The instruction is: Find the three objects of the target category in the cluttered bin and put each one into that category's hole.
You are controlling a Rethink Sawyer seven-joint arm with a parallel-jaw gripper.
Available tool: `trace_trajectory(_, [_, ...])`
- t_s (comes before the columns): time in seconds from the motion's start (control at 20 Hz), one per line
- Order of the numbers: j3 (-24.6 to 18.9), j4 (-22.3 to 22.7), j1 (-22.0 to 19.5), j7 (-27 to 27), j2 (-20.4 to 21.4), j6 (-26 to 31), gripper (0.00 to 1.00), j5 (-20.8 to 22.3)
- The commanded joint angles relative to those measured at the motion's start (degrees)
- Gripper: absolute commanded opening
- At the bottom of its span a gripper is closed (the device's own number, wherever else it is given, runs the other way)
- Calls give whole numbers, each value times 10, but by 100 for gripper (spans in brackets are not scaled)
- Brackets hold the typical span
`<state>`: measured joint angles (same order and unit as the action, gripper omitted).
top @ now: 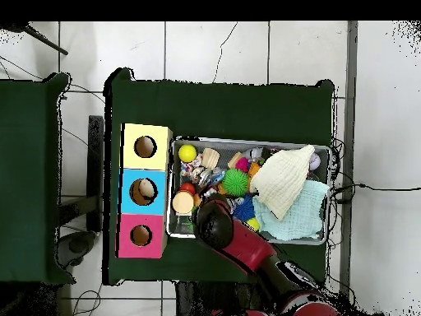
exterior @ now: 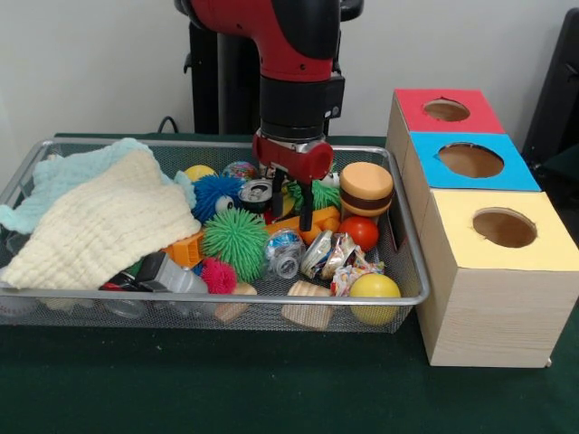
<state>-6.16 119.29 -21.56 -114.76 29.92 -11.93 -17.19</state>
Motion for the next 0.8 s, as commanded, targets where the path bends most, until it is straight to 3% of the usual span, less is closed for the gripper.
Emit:
trace_trajectory(0.05, [-14, -23, 15, -111, 28, 44, 100, -31])
trace_trajectory(0.8, [-9, -37, 11, -89, 31, 45, 100, -14])
